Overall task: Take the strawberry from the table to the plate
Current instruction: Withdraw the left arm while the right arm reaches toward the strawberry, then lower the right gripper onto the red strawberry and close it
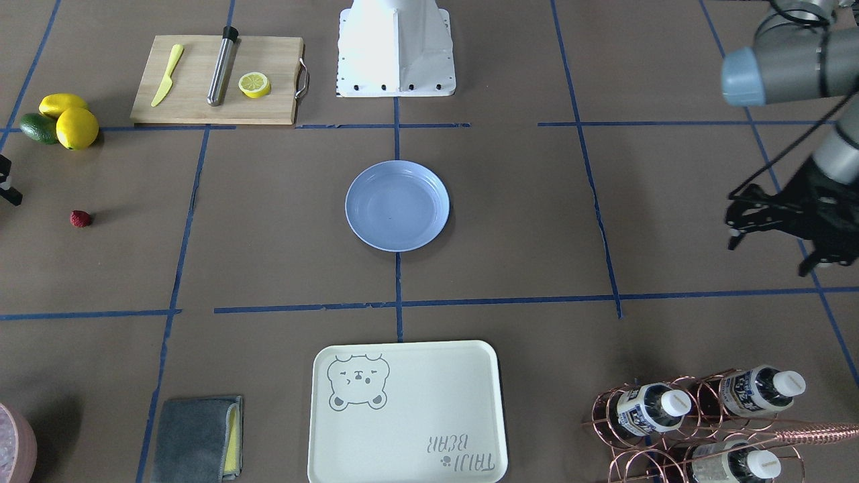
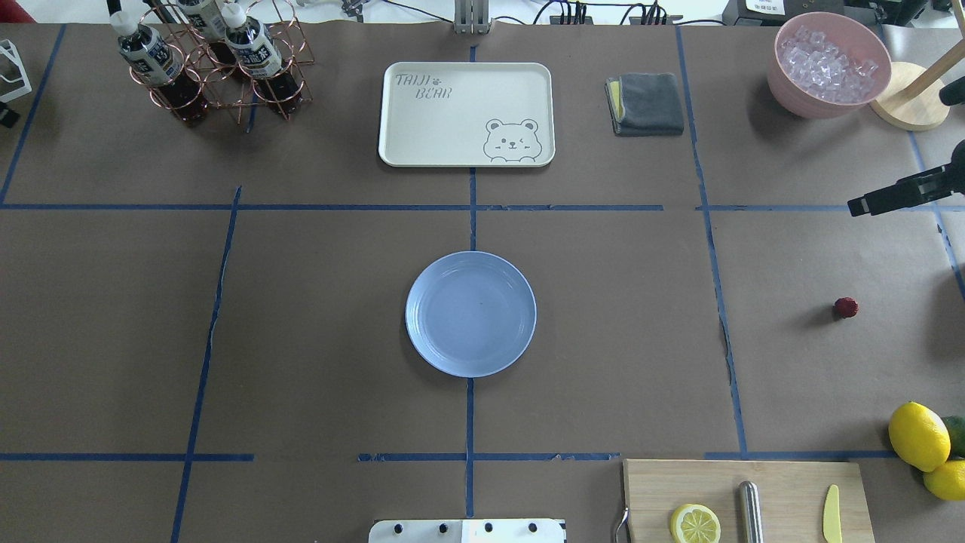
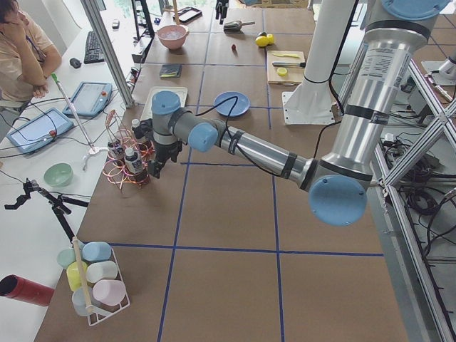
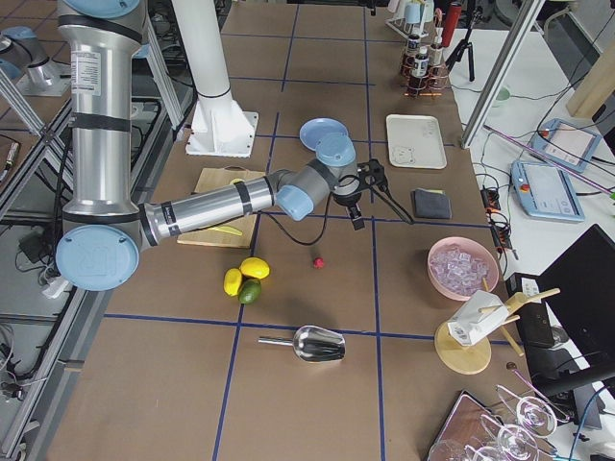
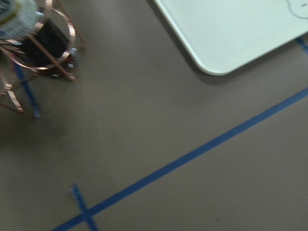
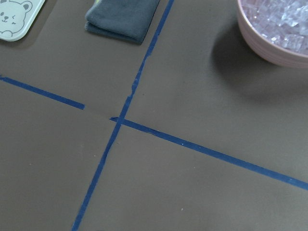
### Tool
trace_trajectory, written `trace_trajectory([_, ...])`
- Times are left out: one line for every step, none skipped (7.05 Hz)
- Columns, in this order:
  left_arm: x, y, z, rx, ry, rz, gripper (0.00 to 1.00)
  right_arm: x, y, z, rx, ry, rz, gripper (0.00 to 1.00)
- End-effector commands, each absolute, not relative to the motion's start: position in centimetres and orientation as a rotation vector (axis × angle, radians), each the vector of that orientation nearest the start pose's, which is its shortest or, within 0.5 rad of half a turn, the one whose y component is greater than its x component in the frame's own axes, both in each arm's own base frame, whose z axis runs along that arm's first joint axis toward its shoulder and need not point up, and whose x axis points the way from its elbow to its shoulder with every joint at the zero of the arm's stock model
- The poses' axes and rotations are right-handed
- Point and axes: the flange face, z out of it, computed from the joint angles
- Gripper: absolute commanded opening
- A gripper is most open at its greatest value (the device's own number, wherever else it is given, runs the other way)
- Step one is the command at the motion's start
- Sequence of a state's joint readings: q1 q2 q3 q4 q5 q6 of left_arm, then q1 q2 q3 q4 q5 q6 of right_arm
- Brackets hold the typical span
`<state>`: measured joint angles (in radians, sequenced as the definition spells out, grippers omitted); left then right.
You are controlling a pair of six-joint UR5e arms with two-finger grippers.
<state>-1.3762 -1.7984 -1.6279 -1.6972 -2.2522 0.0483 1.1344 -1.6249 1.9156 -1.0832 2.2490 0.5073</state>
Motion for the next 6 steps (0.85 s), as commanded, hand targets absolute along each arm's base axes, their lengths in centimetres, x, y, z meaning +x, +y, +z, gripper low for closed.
trace_trajectory([-3.2,-58.3,59.4,0.217,0.717,0.264,1.00,-18.7,-44.0,45.7,0.317,-0.895,-0.172,1.00])
trace_trajectory([-4.2,-55.4,62.9,0.156,0.721,0.235,1.00,-18.6,-42.3,47.2,0.284,-0.883,-0.169,1.00])
trace_trajectory([-4.1,-54.6,63.5,0.141,0.716,0.231,1.00,-18.6,-40.1,49.3,0.285,-0.871,-0.171,1.00])
trace_trajectory([-4.1,-54.4,63.9,0.134,0.716,0.229,1.00,-19.7,-38.5,50.9,0.298,-0.828,-0.142,1.00])
trace_trajectory([-4.2,-53.9,63.9,0.136,0.716,0.228,1.00,-20.7,-37.6,52.8,0.289,-0.779,-0.137,1.00])
trace_trajectory([-4.1,-53.9,63.8,0.137,0.716,0.230,1.00,-21.4,-37.6,55.9,0.316,-0.746,-0.140,1.00])
